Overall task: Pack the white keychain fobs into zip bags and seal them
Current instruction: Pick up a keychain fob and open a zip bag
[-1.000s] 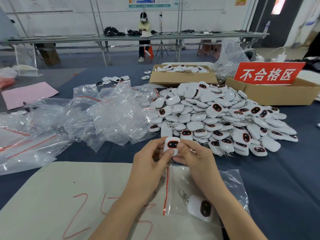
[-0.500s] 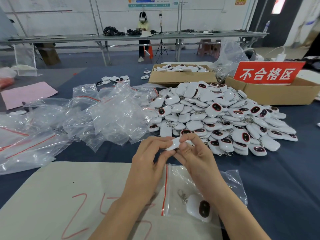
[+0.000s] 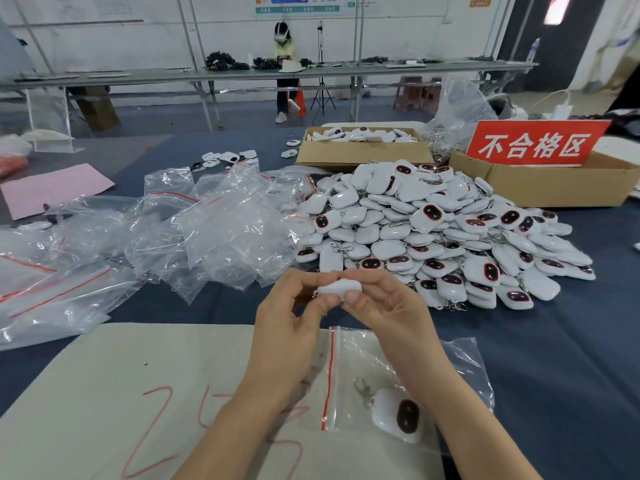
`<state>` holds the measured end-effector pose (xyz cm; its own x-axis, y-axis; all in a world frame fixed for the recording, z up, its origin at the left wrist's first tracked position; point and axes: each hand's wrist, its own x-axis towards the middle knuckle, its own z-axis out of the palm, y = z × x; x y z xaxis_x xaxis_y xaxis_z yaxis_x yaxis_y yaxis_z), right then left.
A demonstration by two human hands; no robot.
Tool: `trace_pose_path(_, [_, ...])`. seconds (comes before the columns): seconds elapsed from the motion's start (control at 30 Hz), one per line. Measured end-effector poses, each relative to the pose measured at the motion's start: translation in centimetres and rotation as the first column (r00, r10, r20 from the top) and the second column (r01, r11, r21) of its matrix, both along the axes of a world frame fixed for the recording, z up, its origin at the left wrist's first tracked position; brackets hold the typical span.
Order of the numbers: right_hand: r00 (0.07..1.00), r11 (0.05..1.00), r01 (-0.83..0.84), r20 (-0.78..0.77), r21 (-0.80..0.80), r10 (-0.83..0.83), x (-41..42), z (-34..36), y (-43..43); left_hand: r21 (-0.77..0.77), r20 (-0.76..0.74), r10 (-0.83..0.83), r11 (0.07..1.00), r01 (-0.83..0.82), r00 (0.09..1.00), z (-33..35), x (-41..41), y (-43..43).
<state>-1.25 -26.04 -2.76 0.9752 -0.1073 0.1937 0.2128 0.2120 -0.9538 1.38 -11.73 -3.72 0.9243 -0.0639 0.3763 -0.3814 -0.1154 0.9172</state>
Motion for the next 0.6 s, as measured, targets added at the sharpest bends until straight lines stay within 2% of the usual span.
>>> trace_pose_path(0.2, [1.000,0.999,-0.016,-0.010,0.028,0.016,0.08,-0.21,-0.34,0.013,0.056,0.007,1.000,-0.008,0.998,0.16,-0.23,0.06])
trace_pose_path(0.27, [0.997,0.994,-0.066,-0.022,0.087,0.068,0.09,-0.19,-0.41,-0.041,0.021,0.018,0.999,-0.017,1.000,0.19,-0.24,0.06])
trace_pose_path(0.37, [0.995,0.994,-0.099,0.019,0.036,0.098,-0.04,-0.20,-0.51,-0.097,-0.038,0.015,0.995,-0.018,0.999,0.31,-0.26,-0.06])
trace_pose_path(0.6, [0.998,0.998,-0.053,0.033,-0.042,0.054,0.02,-0.39,-0.18,-0.137,-0.128,-0.205,0.973,0.187,0.970,0.54,-0.62,-0.31])
